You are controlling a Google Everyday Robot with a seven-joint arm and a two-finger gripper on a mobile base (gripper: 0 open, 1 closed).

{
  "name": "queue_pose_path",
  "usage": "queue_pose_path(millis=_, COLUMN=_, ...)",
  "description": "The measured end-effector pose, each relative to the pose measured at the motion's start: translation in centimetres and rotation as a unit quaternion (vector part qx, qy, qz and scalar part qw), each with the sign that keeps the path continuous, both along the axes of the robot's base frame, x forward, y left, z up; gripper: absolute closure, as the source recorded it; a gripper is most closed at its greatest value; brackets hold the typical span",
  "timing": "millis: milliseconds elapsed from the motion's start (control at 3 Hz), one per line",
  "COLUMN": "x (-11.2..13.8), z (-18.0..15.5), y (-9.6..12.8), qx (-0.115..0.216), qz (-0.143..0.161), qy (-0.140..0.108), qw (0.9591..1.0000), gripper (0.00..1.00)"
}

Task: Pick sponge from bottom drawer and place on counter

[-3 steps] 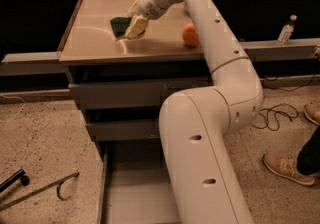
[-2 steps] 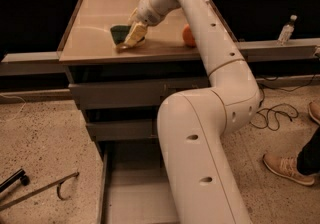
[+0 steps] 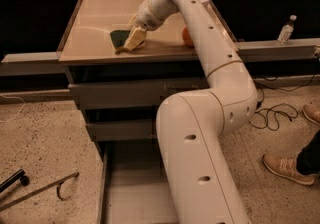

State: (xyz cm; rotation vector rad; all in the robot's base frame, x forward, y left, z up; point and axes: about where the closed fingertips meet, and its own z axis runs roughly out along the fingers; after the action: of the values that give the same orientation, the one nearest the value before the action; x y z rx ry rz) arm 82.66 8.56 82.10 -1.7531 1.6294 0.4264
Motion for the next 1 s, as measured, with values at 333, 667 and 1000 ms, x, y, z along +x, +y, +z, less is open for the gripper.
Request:
queue_pose_path(millis=333, x=0.00, z=0.00, y=0.00, qx=0.000, qz=0.000, qy=0.000, qw=1.0000, gripper=0.58)
queue_pose_path(millis=667, x=0.00, z=-0.01, y=0.01, qx=0.000, qz=0.000, qy=0.000, qw=1.0000, gripper=0.34)
queue_pose_path(millis=1000, x=0.00, z=-0.01, y=0.01, qx=0.000, qz=0.000, qy=0.000, qw=1.0000, gripper=0.11)
